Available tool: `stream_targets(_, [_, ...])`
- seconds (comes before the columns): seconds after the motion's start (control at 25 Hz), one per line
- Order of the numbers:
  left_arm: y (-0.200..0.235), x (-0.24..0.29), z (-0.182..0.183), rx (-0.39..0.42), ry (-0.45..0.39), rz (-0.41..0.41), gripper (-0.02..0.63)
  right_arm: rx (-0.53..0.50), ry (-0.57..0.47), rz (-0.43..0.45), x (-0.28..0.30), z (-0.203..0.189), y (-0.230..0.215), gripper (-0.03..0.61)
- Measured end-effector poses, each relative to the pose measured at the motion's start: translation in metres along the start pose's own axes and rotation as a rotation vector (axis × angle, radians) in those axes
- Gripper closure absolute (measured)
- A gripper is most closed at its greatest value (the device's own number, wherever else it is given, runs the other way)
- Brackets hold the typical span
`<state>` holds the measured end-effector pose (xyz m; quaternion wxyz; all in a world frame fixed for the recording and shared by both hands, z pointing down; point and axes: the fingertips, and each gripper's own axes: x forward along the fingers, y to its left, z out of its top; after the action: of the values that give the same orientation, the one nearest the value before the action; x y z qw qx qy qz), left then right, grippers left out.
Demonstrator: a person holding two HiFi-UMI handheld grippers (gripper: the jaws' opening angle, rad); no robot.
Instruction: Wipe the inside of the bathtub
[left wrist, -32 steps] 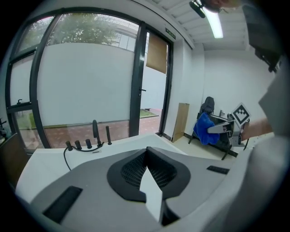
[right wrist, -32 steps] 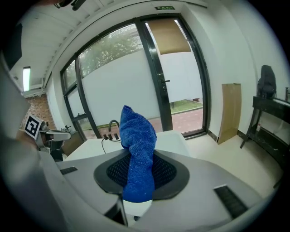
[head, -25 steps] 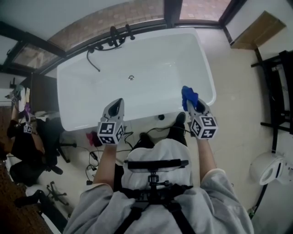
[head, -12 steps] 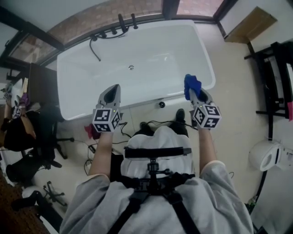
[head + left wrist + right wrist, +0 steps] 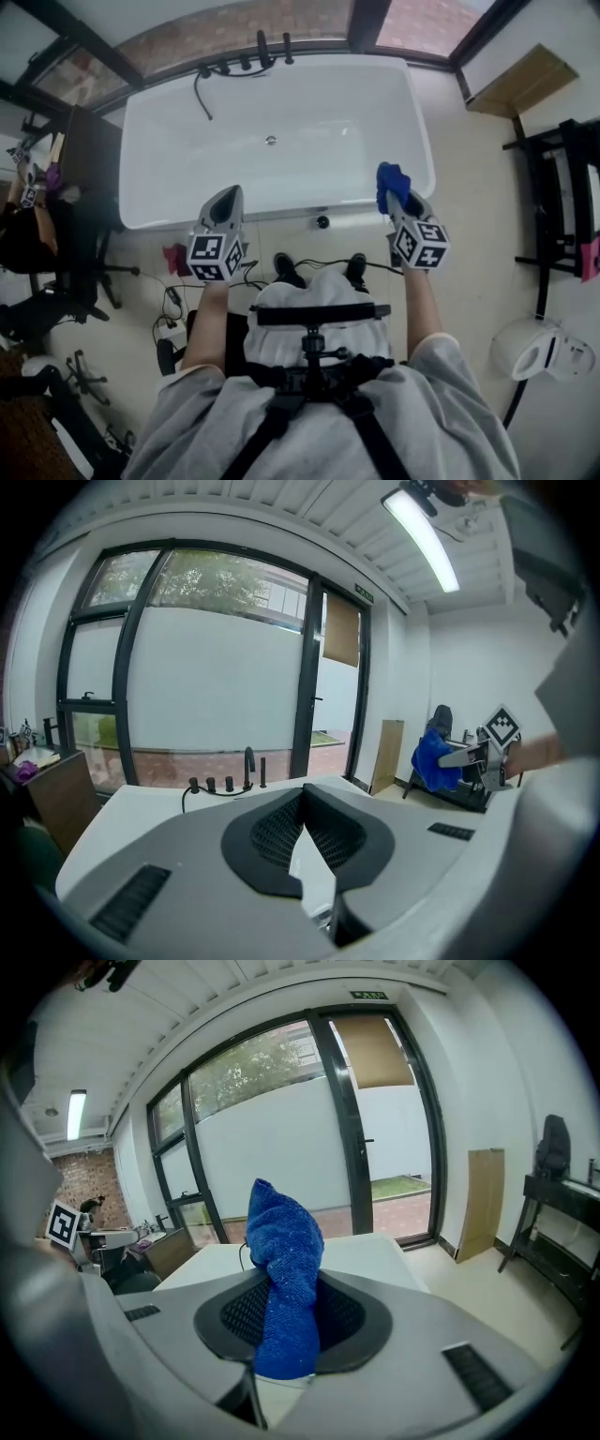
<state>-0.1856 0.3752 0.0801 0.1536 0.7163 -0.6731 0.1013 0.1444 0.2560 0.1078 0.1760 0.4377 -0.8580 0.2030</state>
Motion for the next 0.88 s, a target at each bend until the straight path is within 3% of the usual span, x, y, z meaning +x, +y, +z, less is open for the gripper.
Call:
stream_targets(0.4, [-0.052,0.016,-0.004,-0.035,0.057,0.078,0.611,-0.047,0.067,0.039,-0.012,-0.011,-0.067,0.471])
stream_targets(0.88, [-0.054,0.014,-0.005,-0.047,0.062,0.136,0.611,-0.039,0.048,0.029,-0.018,-0.004,-0.097,0.472])
